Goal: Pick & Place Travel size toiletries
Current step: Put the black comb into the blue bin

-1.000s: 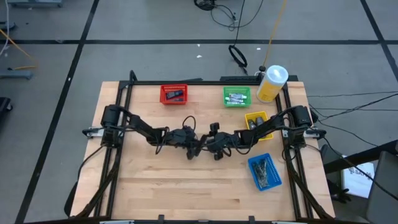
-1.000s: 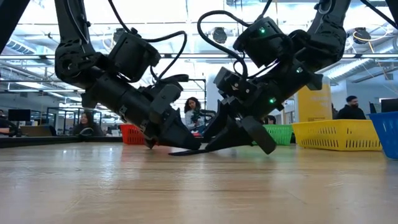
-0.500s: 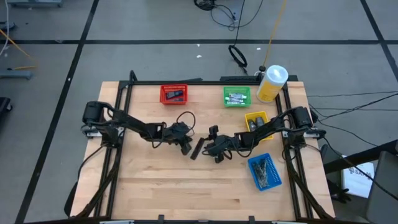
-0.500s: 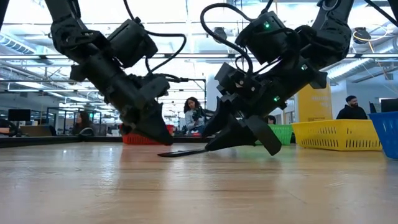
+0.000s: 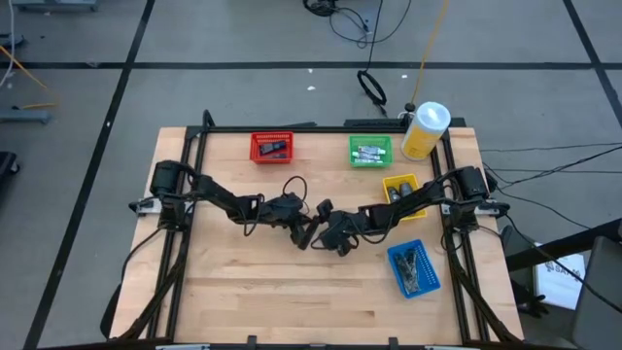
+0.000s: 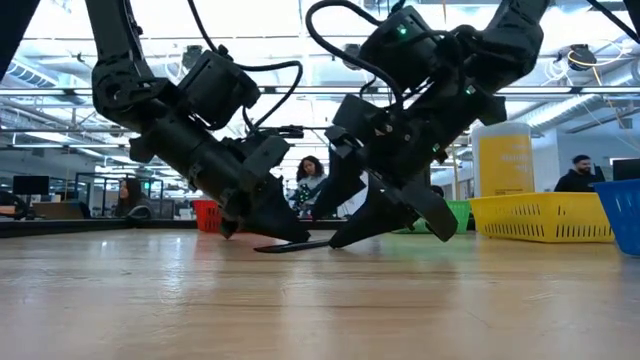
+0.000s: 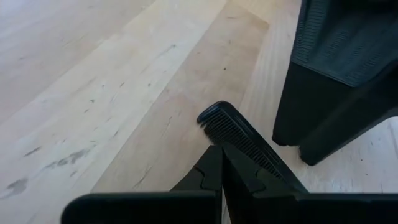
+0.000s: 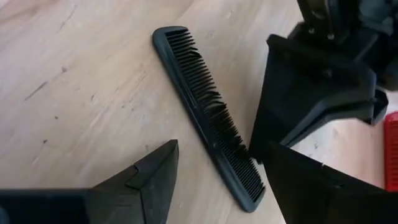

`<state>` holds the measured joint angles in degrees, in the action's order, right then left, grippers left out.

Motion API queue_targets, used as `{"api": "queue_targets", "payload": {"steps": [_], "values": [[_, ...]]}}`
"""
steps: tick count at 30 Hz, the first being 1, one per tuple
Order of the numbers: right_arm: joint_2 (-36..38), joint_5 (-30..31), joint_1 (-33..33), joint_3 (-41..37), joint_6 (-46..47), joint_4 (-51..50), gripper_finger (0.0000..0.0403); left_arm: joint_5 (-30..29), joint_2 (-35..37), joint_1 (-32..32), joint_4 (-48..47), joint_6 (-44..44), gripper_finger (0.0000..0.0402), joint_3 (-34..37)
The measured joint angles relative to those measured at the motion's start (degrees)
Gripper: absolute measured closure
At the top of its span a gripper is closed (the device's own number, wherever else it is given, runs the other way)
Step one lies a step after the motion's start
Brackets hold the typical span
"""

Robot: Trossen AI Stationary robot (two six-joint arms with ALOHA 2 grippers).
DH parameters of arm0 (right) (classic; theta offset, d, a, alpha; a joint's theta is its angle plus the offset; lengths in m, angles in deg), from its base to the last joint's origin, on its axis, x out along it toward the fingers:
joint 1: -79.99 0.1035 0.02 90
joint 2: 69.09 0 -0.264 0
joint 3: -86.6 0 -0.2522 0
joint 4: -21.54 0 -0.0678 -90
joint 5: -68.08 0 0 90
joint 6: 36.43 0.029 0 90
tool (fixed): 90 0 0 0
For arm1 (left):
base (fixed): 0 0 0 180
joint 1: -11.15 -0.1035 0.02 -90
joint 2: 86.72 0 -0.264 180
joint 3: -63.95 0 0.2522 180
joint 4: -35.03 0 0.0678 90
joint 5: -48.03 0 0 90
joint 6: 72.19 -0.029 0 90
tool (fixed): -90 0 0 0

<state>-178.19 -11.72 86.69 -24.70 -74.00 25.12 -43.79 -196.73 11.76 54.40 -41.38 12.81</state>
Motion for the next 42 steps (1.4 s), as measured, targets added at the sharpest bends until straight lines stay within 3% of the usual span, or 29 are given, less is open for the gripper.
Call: {"api": "queue_targets", "payload": {"steps": [6, 27, 35, 42], "values": [[-0.3, 0.0, -0.6, 0.0, -4.9, 0.5, 0.0184, 0.0, -2.0, 0.4, 1.5, -1.3, 0.0400, 0.0], [-0.8, 4.7, -1.0, 0.0, -6.2, 6.8, 0.0190, 0.2, -3.2, 2.0, 4.4, -4.0, 0.0399, 0.0], [-0.7, -5.5, -3.2, 0.1, 0.9, 1.4, 0.0203, 0.3, -3.2, 2.1, 4.9, -4.7, 0.0400, 0.1], [2.5, -8.3, -3.8, -0.1, 8.2, -1.8, 0.0210, -0.3, -1.4, 2.1, 4.0, -5.7, 0.0400, 0.1]]}}
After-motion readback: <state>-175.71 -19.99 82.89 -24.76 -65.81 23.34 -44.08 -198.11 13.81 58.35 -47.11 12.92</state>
